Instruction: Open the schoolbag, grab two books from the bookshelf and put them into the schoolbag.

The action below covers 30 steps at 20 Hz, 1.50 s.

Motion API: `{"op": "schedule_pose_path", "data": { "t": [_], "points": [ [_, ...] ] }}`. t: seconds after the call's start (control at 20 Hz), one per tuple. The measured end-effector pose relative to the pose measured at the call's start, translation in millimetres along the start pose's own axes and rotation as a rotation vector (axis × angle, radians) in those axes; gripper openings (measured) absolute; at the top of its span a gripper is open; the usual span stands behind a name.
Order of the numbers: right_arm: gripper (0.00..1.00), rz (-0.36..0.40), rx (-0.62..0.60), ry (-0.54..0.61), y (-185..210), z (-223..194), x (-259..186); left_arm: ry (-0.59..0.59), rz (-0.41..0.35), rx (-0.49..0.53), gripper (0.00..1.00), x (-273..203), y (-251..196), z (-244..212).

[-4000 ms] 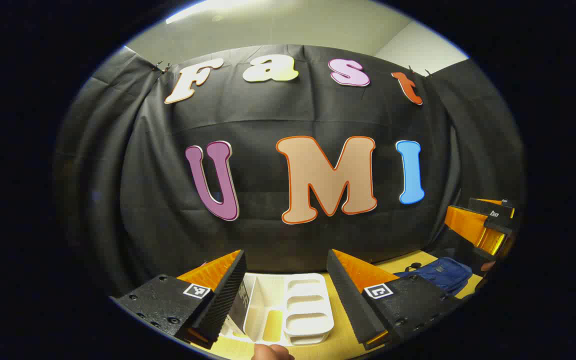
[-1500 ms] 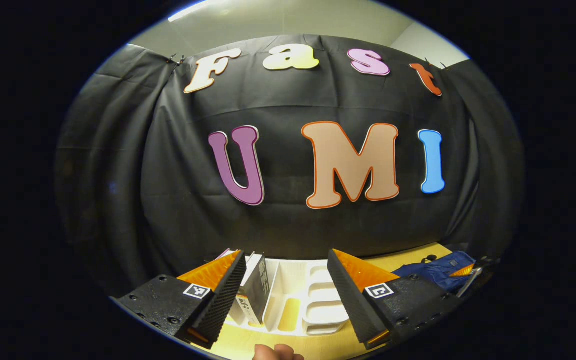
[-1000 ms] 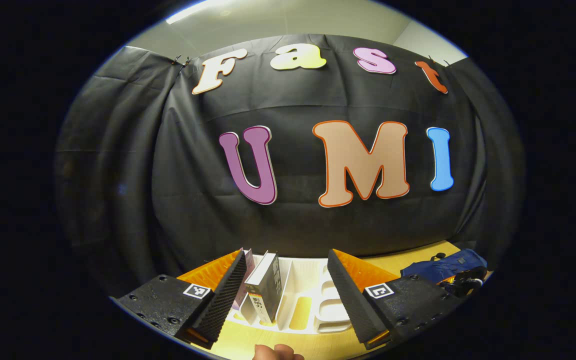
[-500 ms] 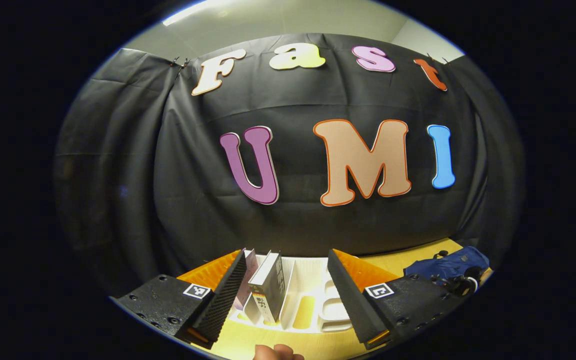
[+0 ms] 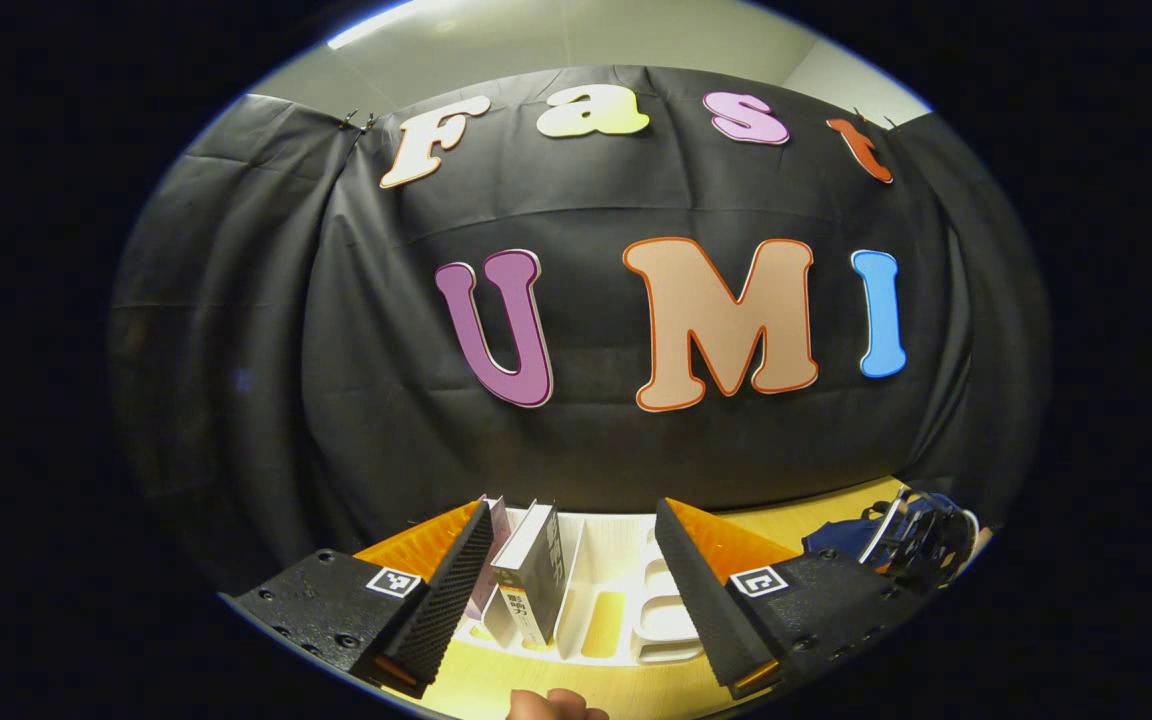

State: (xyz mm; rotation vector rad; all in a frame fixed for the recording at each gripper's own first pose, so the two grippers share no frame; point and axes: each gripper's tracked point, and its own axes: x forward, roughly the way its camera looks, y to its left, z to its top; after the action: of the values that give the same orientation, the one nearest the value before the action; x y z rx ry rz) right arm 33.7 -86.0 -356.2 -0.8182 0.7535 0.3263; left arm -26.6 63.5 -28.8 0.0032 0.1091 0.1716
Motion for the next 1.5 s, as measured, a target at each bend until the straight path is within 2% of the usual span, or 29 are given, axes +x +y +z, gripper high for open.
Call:
{"op": "schedule_pose_path", "data": {
  "t": [0.05,0.1,0.15,0.2,0.25,0.45,0.7,0.75,0.8,1.05,1.2,1.35,1.5],
  "points": [
    [0.07,0.008,0.05,-0.005,-2.5,0.4,-3.2,0.003,0.004,-0.001,0.96,0.2,2.0,-1.0],
    [0.01,0.014,0.09,-0.002,-6.1,1.7,-6.5,0.006,0.006,-0.002,0.95,2.7,3.5,-0.6],
    [0.04,0.017,0.128,-0.019,-10.4,4.2,-8.8,0.008,0.006,-0.004,0.96,3.5,3.3,-1.6],
    [0.01,0.018,0.169,-0.027,-15.1,6.5,-11.8,0.008,0.006,-0.002,0.96,3.6,3.9,-1.5],
    [0.06,0.02,0.214,-0.04,-20.0,9.2,-15.2,0.006,0.006,0.002,0.96,4.3,4.5,-2.2],
    [0.04,0.039,0.483,-0.078,-50.4,18.3,-25.4,0.011,0.015,0.007,0.96,7.5,9.5,-4.0],
    [0.04,0.024,0.819,-0.16,-95.4,17.8,-47.8,0.037,0.018,-0.005,0.96,12.0,11.4,-11.3],
    [0.0,0.024,0.879,-0.173,-101.6,18.2,-52.4,0.041,0.018,-0.008,0.96,13.1,11.1,-13.8],
    [0.03,0.024,0.93,-0.184,-107.4,15.4,-56.6,0.047,0.016,-0.009,0.96,14.8,11.5,-15.3],
    [0.03,0.022,1.184,-0.245,-132.3,6.3,-70.7,0.064,0.01,-0.009,0.96,25.0,15.0,-24.1],
    [0.03,0.033,1.276,-0.259,-139.6,4.6,-73.7,0.071,0.001,0.015,0.96,37.2,19.2,-26.7],
    [0.03,0.032,1.292,-0.272,-145.6,5.3,-74.9,0.081,-0.018,0.054,0.96,58.3,21.3,-30.6],
    [0.03,0.036,1.285,-0.27,-143.2,4.4,-75.1,0.146,-0.041,0.026,0.97,81.3,20.0,-45.0]
  ]
}}
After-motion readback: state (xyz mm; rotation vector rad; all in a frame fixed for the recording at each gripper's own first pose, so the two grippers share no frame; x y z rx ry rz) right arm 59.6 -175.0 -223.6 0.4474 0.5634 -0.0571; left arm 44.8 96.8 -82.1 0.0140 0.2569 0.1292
